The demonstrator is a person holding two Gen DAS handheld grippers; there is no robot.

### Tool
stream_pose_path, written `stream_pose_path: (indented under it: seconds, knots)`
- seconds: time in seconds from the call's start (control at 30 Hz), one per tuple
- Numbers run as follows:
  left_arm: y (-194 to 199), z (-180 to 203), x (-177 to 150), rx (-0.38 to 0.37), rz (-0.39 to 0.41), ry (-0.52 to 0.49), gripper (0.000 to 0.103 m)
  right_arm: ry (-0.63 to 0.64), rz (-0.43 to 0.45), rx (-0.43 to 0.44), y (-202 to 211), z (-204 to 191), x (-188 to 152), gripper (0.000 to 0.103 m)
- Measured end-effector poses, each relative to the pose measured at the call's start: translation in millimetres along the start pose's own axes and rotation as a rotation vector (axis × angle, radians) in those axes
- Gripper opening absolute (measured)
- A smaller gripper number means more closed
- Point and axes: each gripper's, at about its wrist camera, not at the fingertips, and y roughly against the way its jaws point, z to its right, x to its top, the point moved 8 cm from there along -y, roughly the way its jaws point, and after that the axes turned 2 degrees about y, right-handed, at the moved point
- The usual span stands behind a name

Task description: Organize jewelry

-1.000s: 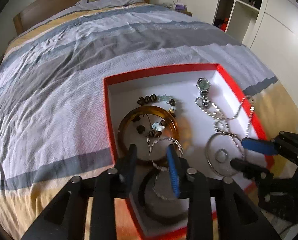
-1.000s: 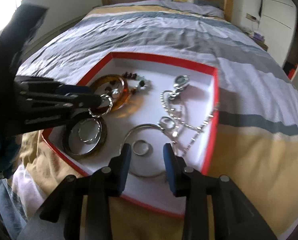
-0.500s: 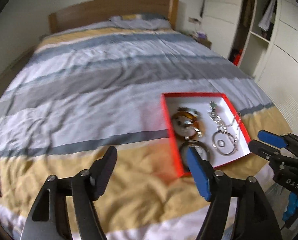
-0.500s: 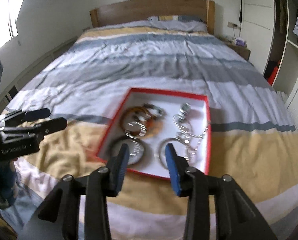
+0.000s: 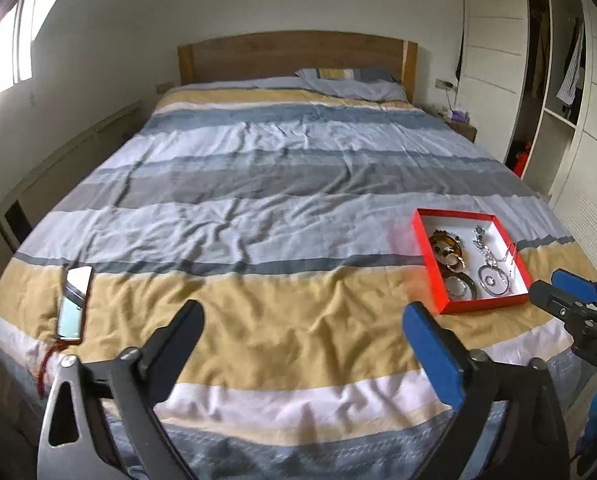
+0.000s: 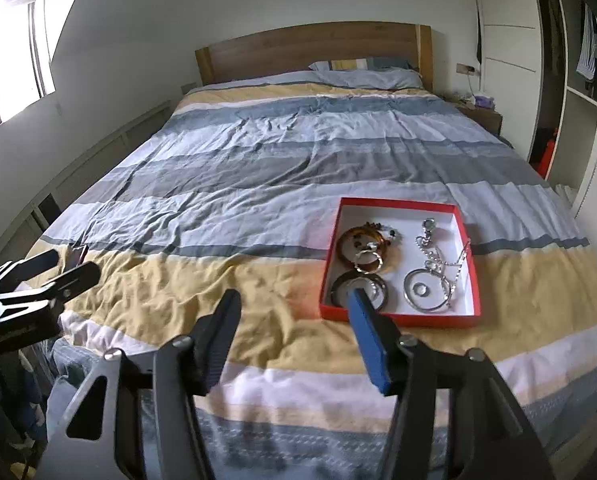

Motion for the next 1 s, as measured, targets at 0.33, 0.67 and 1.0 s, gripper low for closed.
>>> stream_pose_path:
  seconds: [0.33, 0.67, 1.0]
  knots:
    - [31, -39, -8, 0.022, 0.038, 0.033, 0.102, -0.003, 0.031, -0.033, 24, -32, -1, 0.067]
    - [44, -58, -11, 0.07, 0.091, 0.055, 0.102, -0.021, 0.024, -0.059, 24, -34, -10, 0.068]
    - [35, -52, -13, 0.07, 0.084, 0.034, 0.102, -0.041, -0.011, -0.092, 7, -15, -23, 0.068]
